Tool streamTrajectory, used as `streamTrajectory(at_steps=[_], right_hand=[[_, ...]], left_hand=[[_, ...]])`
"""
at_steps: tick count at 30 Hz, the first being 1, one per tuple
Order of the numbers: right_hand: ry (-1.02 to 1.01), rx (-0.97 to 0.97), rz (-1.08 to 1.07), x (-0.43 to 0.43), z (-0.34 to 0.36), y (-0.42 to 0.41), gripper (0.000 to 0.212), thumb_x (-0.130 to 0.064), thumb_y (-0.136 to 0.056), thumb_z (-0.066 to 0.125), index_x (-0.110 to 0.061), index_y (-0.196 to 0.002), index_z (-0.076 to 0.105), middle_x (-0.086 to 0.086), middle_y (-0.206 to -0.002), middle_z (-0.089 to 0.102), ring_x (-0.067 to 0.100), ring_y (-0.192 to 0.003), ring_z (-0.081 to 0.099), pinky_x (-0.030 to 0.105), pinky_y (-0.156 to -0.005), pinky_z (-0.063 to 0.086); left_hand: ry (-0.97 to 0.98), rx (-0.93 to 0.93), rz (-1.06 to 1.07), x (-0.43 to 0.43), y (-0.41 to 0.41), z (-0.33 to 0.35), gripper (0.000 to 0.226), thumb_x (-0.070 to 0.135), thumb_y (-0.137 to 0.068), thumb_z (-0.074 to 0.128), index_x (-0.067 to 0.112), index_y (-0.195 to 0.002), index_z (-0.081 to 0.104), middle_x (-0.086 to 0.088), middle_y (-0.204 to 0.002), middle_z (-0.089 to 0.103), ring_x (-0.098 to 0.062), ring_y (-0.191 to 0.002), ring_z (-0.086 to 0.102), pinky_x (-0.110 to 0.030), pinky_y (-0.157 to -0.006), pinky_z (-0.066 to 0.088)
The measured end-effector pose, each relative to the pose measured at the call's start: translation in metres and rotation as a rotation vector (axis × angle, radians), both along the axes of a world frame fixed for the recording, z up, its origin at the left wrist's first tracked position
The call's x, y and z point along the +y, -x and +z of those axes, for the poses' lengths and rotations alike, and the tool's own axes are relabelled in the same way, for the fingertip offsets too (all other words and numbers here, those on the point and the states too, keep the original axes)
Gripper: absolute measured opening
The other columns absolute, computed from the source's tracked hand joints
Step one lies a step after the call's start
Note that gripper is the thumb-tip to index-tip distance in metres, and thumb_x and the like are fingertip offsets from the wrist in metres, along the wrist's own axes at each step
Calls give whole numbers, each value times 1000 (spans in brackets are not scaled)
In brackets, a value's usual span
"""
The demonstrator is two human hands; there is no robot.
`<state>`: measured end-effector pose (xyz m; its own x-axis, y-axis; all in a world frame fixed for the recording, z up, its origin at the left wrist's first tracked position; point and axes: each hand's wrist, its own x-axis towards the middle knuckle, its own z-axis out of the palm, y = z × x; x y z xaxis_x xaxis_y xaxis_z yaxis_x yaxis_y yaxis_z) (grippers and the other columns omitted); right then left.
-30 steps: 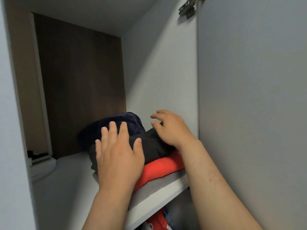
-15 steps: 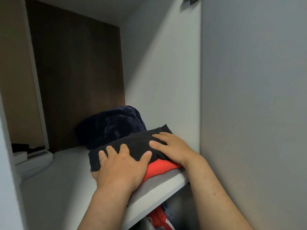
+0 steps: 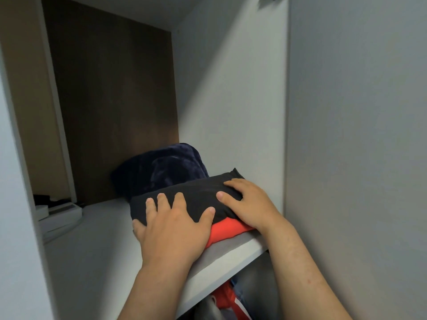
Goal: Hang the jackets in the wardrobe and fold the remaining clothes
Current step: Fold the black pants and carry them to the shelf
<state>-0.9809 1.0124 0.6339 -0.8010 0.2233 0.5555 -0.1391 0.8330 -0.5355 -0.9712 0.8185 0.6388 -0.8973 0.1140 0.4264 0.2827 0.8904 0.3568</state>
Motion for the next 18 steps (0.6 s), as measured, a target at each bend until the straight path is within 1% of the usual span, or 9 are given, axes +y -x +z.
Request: streamTrajectory(at_steps=[3,5,7,9,11,14,16,18], right_hand=[[41,112,-32,-3,-4,-9,65,-68,-79,50,-29,-129,62,-13,-131,61,6,-121,53,29,-106,40],[22,191,-71,-4,-6,-17,48,-52,-87,58,-28,-128,62,-13,-127,62,6,-117,55,28,-104,42],[-29,258,-90,-7,-6,-26,39,-39,-90,61,-26,-127,62,-11,-126,63,7,-116,56,29,-104,44],[-107,313,-97,-12,-6,-33,37,-28,-91,62,-23,-127,62,-8,-127,63,12,-118,56,36,-105,44],[-151,349,-83,-20,-7,-38,39,-22,-89,63,-21,-128,62,-6,-130,63,14,-122,55,40,-107,43],[-136,368,-39,-34,-11,-45,42,-20,-87,67,-22,-129,62,-9,-133,61,10,-127,53,38,-110,41],[-141,361,-10,-42,-12,-49,44,-19,-85,69,-21,-129,63,-8,-134,61,9,-128,52,36,-111,40],[-154,341,21,-50,-11,-53,46,-20,-84,71,-20,-129,63,-6,-134,61,9,-129,51,35,-112,39]], left_hand=[[17,100,-3,-2,-3,0,79,74,-86,23,31,-152,28,-6,-162,23,-29,-151,11,-56,-120,7],[-1,139,-31,-3,-7,-1,77,72,-86,23,31,-151,30,-6,-161,27,-28,-150,13,-55,-121,5],[-32,161,-65,-7,-14,-3,81,72,-82,22,31,-151,32,-5,-160,29,-26,-150,14,-53,-122,4],[-78,197,-106,-12,-21,-6,82,73,-81,24,31,-150,33,-3,-160,30,-24,-151,15,-49,-122,3],[-130,247,-151,-18,-30,-10,80,73,-81,28,31,-149,36,0,-158,32,-20,-150,16,-41,-122,1],[-211,296,-211,-32,-40,-14,80,69,-77,41,31,-147,42,4,-156,37,-16,-148,21,-28,-117,0],[-248,324,-220,-42,-47,-16,76,69,-80,49,32,-146,44,7,-155,38,-13,-147,22,-19,-112,2],[-274,343,-233,-49,-54,-17,76,65,-77,54,33,-146,44,10,-155,37,-8,-146,21,-5,-106,-3]])
